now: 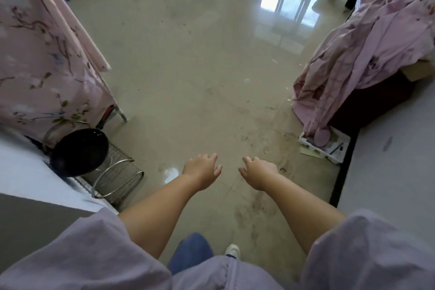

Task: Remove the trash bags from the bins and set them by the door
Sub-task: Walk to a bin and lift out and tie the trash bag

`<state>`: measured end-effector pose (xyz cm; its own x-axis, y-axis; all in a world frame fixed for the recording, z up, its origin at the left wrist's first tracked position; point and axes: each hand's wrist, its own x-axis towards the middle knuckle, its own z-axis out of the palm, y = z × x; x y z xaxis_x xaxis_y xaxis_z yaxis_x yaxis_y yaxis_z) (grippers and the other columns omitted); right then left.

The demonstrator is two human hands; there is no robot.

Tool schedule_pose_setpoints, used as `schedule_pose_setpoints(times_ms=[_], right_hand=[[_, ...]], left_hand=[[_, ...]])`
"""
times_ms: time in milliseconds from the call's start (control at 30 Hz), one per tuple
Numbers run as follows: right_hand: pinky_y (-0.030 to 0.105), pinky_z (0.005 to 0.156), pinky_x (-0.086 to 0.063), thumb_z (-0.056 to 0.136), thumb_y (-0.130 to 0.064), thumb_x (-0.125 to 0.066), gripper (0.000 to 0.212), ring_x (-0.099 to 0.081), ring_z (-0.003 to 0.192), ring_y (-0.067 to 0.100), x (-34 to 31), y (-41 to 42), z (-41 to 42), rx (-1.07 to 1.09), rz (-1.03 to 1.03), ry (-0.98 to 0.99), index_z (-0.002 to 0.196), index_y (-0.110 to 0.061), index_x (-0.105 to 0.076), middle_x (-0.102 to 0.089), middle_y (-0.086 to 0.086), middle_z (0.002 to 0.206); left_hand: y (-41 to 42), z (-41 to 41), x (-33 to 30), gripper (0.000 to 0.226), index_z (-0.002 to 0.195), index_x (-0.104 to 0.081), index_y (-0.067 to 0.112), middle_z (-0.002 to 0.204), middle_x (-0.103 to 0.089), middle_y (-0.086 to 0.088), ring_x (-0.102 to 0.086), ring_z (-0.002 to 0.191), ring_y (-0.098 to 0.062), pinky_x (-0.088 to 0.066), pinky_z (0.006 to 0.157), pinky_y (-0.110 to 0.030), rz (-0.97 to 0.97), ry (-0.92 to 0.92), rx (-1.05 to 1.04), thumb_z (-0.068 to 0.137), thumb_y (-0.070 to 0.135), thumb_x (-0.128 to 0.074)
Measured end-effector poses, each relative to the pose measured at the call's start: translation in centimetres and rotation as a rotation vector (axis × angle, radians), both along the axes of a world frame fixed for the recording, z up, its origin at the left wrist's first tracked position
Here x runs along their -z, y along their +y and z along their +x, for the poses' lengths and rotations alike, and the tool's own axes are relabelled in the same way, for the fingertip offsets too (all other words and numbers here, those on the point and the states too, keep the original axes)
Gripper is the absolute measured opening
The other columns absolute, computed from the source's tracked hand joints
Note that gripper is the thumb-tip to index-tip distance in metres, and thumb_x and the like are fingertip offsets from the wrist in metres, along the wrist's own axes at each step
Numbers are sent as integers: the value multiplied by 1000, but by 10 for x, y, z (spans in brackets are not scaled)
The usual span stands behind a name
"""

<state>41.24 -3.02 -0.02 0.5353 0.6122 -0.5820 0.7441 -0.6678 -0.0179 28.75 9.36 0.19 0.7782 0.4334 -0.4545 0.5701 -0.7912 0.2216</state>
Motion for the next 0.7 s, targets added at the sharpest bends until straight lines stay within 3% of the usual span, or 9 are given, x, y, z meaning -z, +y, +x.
schedule_pose_setpoints(times_ms=[267,467,700], right_hand=[[41,87,-45,99,-46,-24,51,-54,118,32,9,137,105,-172,-12,-6,141,-17,-30,-47,11,137],[42,91,-45,99,-45,-26,50,-53,119,32,3,285,180,-177,15,3,140,-16,-32,-47,11,137],[39,83,-46,99,-44,-24,51,-55,116,32,-10,437,249,-220,50,10,144,-19,-24,-47,10,136]], left_hand=[[120,89,14,48,134,-41,15,133,-53,-10,-52,119,-30,-45,93,-43,-43,14,-152,98,44,-30],[261,165,-5,49,139,-37,16,138,-49,-10,-47,125,-30,-42,96,-42,-28,-14,-166,97,43,-31],[424,223,-13,48,137,-38,16,141,-47,-7,-45,127,-29,-40,98,-41,-8,16,-228,97,42,-31]])
